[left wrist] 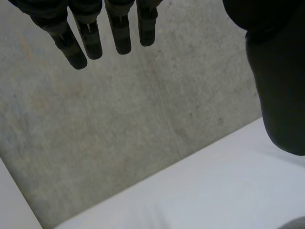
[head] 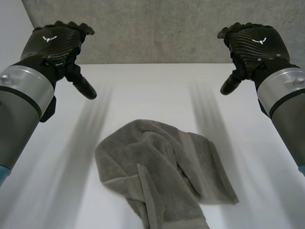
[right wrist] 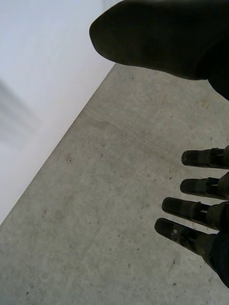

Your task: Fold the towel.

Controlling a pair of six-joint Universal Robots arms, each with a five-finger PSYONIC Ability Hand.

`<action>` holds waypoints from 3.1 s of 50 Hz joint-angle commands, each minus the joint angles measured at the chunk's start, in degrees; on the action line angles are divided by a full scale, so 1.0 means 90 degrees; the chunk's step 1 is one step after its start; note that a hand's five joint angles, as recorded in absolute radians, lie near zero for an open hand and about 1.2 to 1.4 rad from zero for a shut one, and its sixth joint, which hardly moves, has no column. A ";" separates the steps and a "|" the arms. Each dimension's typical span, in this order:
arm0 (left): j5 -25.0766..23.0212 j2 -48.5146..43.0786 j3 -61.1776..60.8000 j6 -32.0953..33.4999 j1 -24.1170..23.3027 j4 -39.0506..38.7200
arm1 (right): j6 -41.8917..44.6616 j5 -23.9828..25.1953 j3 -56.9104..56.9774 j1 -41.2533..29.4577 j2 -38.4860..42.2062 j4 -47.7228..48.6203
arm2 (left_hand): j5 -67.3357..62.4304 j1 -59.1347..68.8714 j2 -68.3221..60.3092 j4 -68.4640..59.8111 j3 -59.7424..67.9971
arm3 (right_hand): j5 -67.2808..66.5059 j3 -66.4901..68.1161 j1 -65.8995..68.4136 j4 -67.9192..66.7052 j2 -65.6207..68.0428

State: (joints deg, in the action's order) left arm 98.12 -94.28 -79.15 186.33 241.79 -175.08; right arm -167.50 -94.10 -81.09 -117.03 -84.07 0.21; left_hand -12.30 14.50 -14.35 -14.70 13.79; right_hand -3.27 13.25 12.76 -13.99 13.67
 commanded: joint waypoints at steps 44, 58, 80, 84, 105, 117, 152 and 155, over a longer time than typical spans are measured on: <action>-0.2709 -0.0951 -0.3384 0.1758 -0.0244 -0.0918 | 0.2352 0.2282 -0.3070 0.0113 0.0717 0.0366 | 0.1305 -0.0439 0.0422 0.0461 -0.0360 | -0.0056 0.0058 0.0113 0.0024 0.0011; -0.2699 -0.1341 -0.3403 0.1719 -0.1123 -0.1602 | 0.2488 0.2194 -0.3090 0.0103 0.1567 0.0543 | -0.2077 0.2944 -0.2961 -0.2922 0.3023 | -0.0711 0.0714 0.0768 -0.0631 0.0666; -0.1353 -0.1049 -0.2662 0.1270 0.1198 -0.2471 | 0.1737 0.0729 -0.1655 0.0825 0.1235 0.1881 | -0.6411 0.7278 -0.7294 -0.7256 0.7356 | -0.7415 0.7417 0.7471 -0.7334 0.7370; -0.1332 -0.1058 -0.2486 0.1143 0.2058 -0.2481 | 0.1775 0.0651 -0.1070 0.0825 0.1702 0.1745 | -0.6411 0.7278 -0.7294 -0.7256 0.7356 | -0.7415 0.7417 0.7471 -0.7334 0.7370; -0.1361 -0.1595 -0.2622 0.1221 0.2529 -0.2617 | 0.1883 0.0827 -0.0727 0.0806 0.2290 0.0465 | 0.1324 -0.0458 0.0441 0.0480 -0.0379 | -0.0768 0.0770 0.0824 -0.0687 0.0723; -0.2472 0.0443 -0.4094 0.1211 0.2578 -0.2637 | 0.3131 0.2095 -0.2355 0.1117 0.1110 0.0328 | 0.0951 -0.0085 0.0068 0.0107 -0.0006 | -0.1197 0.1199 0.1254 -0.1117 0.1152; -0.3705 -0.2141 -0.3502 0.2353 0.1914 -0.2627 | 0.4627 0.2673 -0.2944 0.1938 0.1567 0.1461 | -0.0021 0.0888 -0.0905 -0.0866 0.0967 | -0.1702 0.1704 0.1759 -0.1622 0.1657; -0.3637 -0.2259 -0.3375 0.2354 0.1904 -0.2627 | 0.4627 0.2653 -0.2914 0.1968 0.1596 0.1471 | -0.0059 0.0925 -0.0942 -0.0903 0.1004 | -0.1702 0.1704 0.1759 -0.1622 0.1657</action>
State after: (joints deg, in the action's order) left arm 64.00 -112.17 -111.87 206.98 259.29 -198.74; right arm -127.24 -69.73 -107.74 -100.30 -70.61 13.33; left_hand -25.07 26.44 -26.57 -26.72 26.28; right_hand -18.54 27.96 28.57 -27.91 27.71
